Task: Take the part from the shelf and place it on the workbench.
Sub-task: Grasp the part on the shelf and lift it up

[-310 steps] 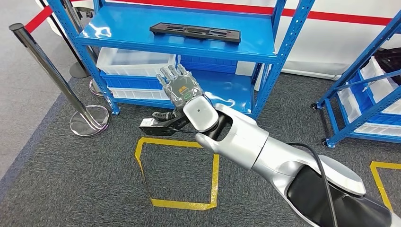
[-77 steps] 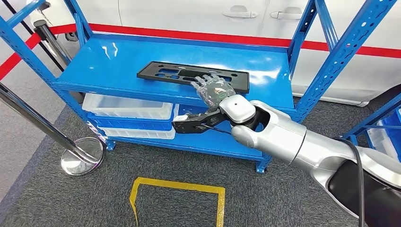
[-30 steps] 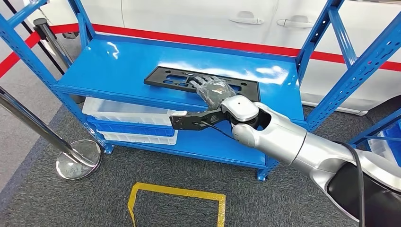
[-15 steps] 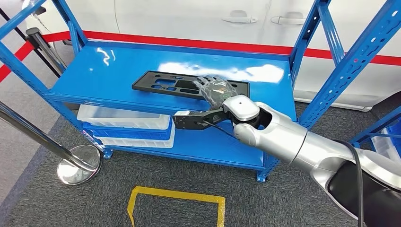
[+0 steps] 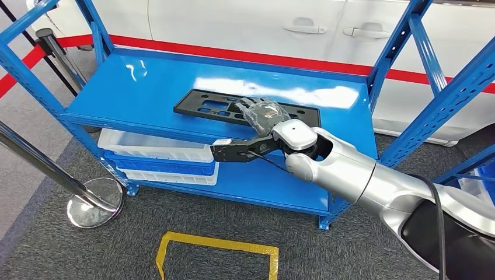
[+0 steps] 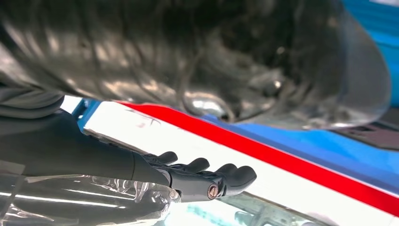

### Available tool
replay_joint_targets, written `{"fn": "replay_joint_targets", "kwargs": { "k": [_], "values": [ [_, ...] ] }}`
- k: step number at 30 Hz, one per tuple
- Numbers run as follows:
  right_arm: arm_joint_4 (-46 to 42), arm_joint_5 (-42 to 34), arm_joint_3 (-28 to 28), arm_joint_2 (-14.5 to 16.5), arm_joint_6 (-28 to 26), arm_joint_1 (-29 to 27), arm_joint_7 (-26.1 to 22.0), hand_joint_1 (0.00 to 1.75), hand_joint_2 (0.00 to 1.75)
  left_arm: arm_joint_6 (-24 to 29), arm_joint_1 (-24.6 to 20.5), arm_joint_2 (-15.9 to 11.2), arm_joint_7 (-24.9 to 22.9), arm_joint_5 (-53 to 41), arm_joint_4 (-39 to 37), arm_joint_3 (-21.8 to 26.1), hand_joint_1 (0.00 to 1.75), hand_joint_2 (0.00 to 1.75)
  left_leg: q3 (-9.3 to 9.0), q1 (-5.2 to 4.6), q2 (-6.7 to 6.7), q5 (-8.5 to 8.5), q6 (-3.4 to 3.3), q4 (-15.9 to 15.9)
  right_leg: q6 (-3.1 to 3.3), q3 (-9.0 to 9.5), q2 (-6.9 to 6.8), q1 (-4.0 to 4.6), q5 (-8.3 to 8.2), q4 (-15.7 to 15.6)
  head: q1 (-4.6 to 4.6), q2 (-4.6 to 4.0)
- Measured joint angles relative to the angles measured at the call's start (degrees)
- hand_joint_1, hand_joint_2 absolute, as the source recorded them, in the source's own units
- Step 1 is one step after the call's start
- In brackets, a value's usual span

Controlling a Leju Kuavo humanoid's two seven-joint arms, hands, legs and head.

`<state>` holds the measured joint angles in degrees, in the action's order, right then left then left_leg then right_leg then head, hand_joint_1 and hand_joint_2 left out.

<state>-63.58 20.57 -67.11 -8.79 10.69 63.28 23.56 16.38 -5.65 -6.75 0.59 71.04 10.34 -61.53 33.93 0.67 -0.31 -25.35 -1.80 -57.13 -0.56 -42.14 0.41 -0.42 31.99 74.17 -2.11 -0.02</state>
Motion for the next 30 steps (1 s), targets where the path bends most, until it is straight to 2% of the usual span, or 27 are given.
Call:
{"fn": "replay_joint_targets", "kwargs": {
  "k": [1,2,3,4,5,8,10,11,13,14,15,16,18,19,20,22,24,25,27,29,30],
  "values": [
    [0.09,0.01,-0.02,0.0,0.0,-0.05,-0.09,0.0,0.0,0.01,0.01,0.0,0.0,0.01,0.0,0.0,0.0,0.0,-0.18,0.0,-0.08,-0.29,0.07,-0.21,0.03,0.42,-0.04,-0.08,-1.85,-1.72,0.01,0.0],
    [0.16,0.01,-0.03,0.0,0.0,-0.03,-0.19,0.0,0.0,0.02,0.03,0.01,-0.01,0.01,0.0,0.0,0.0,0.0,-0.41,0.01,-0.18,-0.66,0.19,-0.47,0.13,1.76,-0.11,-0.15,-4.28,-5.16,0.01,0.0],
    [0.24,0.02,-0.03,0.0,0.0,0.03,-0.25,0.0,0.0,0.04,0.06,0.01,-0.01,0.02,0.0,0.0,0.0,0.0,-0.56,-0.03,-0.25,-1.04,0.4,-0.73,0.28,3.28,-0.16,-0.15,-6.02,-8.6,0.0,0.0],
    [0.31,0.02,-0.04,0.05,0.02,0.13,-0.29,0.0,0.0,0.08,0.04,0.02,-0.03,0.02,0.0,0.0,0.0,0.0,-0.57,-0.1,-0.32,-1.36,0.66,-1.05,0.5,4.63,-0.17,-0.08,-7.04,-11.61,-0.02,0.01],
    [0.38,0.02,-0.04,0.12,0.04,0.2,-0.33,0.0,0.0,0.13,0.03,0.02,-0.05,0.03,0.0,0.0,0.0,0.0,-0.47,-0.16,-0.35,-1.55,0.97,-1.25,0.73,5.42,-0.14,0.03,-7.34,-13.35,-0.06,0.01],
    [0.61,0.03,-0.05,0.26,0.08,0.25,-0.38,0.0,0.0,0.19,0.0,0.05,-0.13,0.04,0.0,0.0,0.0,0.0,-0.17,-0.1,-0.37,-1.78,1.85,-1.33,1.52,5.77,0.03,0.21,-6.96,-14.17,-0.03,0.01],
    [0.77,0.04,-0.05,0.3,0.05,0.28,-0.4,0.0,0.0,0.21,0.0,0.07,-0.16,0.04,0.0,0.0,0.0,0.0,0.6,0.0,-0.2,-3.18,2.41,-3.32,2.08,6.18,0.06,0.0,-6.97,-14.59,-0.18,0.01],
    [0.82,0.04,-0.05,0.36,0.04,0.28,-0.43,0.0,0.0,0.23,-0.02,0.06,-0.17,0.05,0.0,0.0,0.0,0.0,1.81,0.05,-0.11,-4.53,2.67,-5.89,2.36,6.42,0.06,-0.08,-6.92,-14.74,-0.28,0.01],
    [0.92,0.04,-0.06,0.46,0.05,0.14,-0.49,0.0,0.0,0.3,-0.06,0.03,-0.17,0.1,0.0,0.0,0.0,0.0,5.65,0.07,-0.03,-7.39,3.03,-13.29,2.71,6.67,0.08,0.02,-6.69,-14.76,-0.45,0.0],
    [0.98,0.03,-0.07,0.48,0.08,-0.01,-0.51,0.0,0.0,0.31,-0.03,0.02,-0.17,0.14,0.0,0.0,0.0,0.0,7.39,0.07,-0.03,-7.97,3.11,-16.14,2.83,6.78,0.08,0.1,-6.57,-14.74,-0.43,0.0],
    [1.06,0.03,-0.08,0.49,0.1,-0.17,-0.52,0.0,0.0,0.32,0.05,0.03,-0.17,0.17,0.0,0.0,0.0,0.0,8.32,0.07,-0.03,-7.54,3.11,-17.21,2.9,6.91,0.1,0.18,-6.45,-14.73,-0.43,0.0],
    [1.14,0.03,-0.09,0.5,0.13,-0.29,-0.52,0.0,0.0,0.32,0.12,0.03,-0.17,0.2,0.0,0.0,0.0,0.0,8.11,0.06,-0.03,-5.99,3.0,-15.97,2.92,7.1,0.15,0.27,-6.31,-14.71,-0.43,0.0],
    [1.27,0.05,-0.1,0.53,0.15,-0.35,-0.57,0.0,0.0,0.33,0.17,0.01,-0.17,0.2,0.0,-0.01,0.0,0.0,5.07,-0.05,-0.04,-1.59,2.4,-8.69,2.85,7.62,0.23,0.39,-5.95,-14.71,-0.4,0.0],
    [1.34,0.09,-0.1,0.54,0.17,-0.29,-0.62,0.0,0.0,0.34,0.14,-0.02,-0.17,0.2,0.0,-0.01,0.0,0.0,3.4,-0.25,-0.06,-0.13,2.03,-5.11,2.74,7.77,0.26,0.48,-5.79,-14.7,-0.37,0.0],
    [1.42,0.13,-0.1,0.55,0.19,-0.24,-0.68,0.0,0.0,0.36,0.05,-0.05,-0.17,0.21,0.0,-0.01,0.0,0.0,2.25,-0.45,-0.07,0.48,1.68,-2.71,2.57,7.79,0.27,0.5,-5.7,-14.7,-0.38,0.0],
    [1.63,0.25,-0.12,0.59,0.25,-0.21,-0.77,0.0,0.87,0.43,-0.09,-0.07,-0.19,0.28,0.0,-0.01,0.0,0.0,1.59,-0.83,-0.11,0.27,1.21,-1.29,2.09,7.66,0.26,0.51,-5.68,-14.78,-0.37,0.0],
    [1.82,0.39,-0.14,0.66,0.3,-0.27,-0.82,0.0,1.75,0.53,-0.09,-0.04,-0.21,0.35,0.0,-0.02,0.0,0.0,1.07,-0.59,-0.02,0.39,0.76,-0.51,1.48,7.64,0.18,0.57,-5.33,-14.6,-0.32,0.01],
    [1.93,0.45,-0.14,0.69,0.31,-0.25,-0.84,0.0,1.75,0.61,-0.05,-0.03,-0.22,0.36,0.0,-0.02,0.0,0.0,0.7,-0.4,0.07,0.48,0.5,-0.08,1.2,7.26,0.13,0.59,-4.62,-13.6,-0.25,0.01],
    [2.24,0.5,-0.15,0.7,0.33,-0.35,-0.93,0.0,1.75,0.78,0.0,0.0,-0.23,0.37,0.0,-0.02,0.0,0.0,0.16,-0.17,0.2,0.51,0.07,0.42,0.78,4.63,0.02,0.4,-1.9,-8.15,-0.04,0.0],
    [2.66,0.5,-0.19,0.7,0.37,-0.81,-1.08,0.0,0.87,0.87,-0.05,0.0,-0.2,0.37,0.0,-0.02,0.0,0.0,0.04,-0.13,0.19,0.31,-0.13,0.36,0.38,0.67,-0.01,0.03,0.43,-1.16,0.07,0.0],
    [2.88,0.5,-0.25,0.7,0.38,-1.11,-1.15,0.0,0.44,0.88,-0.06,0.0,-0.16,0.37,0.0,-0.02,0.0,0.0,-0.03,-0.09,0.16,0.15,-0.13,0.27,0.18,-0.56,-0.05,-0.17,0.31,0.45,0.08,0.0]
  ]
}}
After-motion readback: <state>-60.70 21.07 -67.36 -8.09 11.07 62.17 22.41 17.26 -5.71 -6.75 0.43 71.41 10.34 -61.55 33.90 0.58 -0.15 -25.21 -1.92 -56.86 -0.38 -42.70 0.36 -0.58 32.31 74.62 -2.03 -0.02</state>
